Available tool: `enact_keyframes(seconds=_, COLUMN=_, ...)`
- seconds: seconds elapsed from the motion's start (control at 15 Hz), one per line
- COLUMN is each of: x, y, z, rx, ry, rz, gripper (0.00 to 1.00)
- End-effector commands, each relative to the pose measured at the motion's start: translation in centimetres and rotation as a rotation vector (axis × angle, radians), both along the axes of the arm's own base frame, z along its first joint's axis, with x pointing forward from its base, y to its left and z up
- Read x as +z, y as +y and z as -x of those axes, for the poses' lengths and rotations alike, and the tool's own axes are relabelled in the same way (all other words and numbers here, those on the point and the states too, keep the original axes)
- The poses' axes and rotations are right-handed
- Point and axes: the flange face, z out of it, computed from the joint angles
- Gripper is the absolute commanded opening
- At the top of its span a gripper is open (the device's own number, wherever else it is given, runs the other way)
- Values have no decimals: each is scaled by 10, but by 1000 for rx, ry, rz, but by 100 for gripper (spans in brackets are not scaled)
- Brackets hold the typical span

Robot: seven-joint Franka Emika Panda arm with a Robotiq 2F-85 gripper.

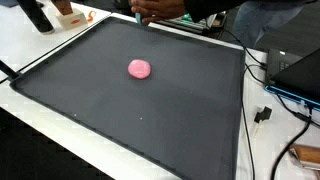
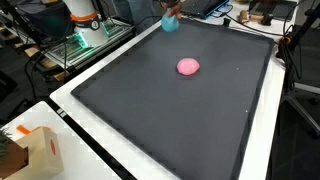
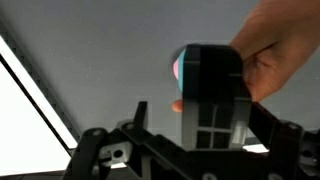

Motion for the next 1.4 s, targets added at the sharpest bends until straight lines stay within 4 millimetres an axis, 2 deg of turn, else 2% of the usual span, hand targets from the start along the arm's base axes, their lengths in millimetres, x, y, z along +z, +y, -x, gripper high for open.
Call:
enact_keyframes(seconds=0.0, x=1, y=0, z=0, rx=0, ry=1, rz=0, gripper=100)
enact_keyframes(seconds=0.33, x=-1, y=3, z=1, rx=54, ry=20, rz=9, gripper=100)
enact_keyframes(seconds=0.4, x=0, y=4, z=1, rx=68, ry=16, rz=6, gripper=75)
enact_keyframes(seconds=0.47, x=0, y=5, z=1, rx=77, ry=18, rz=9, gripper=75)
enact_keyframes(seconds=0.73, x=0, y=7, z=1, rx=106, ry=16, rz=13, gripper=42)
enact_keyframes(seconds=0.87, x=0, y=9, z=1, rx=115, ry=15, rz=15, gripper=29)
enact_keyframes(seconds=0.93, x=0, y=9, z=1, rx=118, ry=15, rz=15, gripper=25)
enact_keyframes(seconds=1.13, x=1, y=9, z=1, rx=104, ry=9, rz=15, gripper=25)
enact_keyframes(seconds=1.2, x=0, y=9, z=1, rx=104, ry=9, rz=15, gripper=50)
enact_keyframes(seconds=1.33, x=0, y=9, z=1, rx=104, ry=9, rz=15, gripper=50)
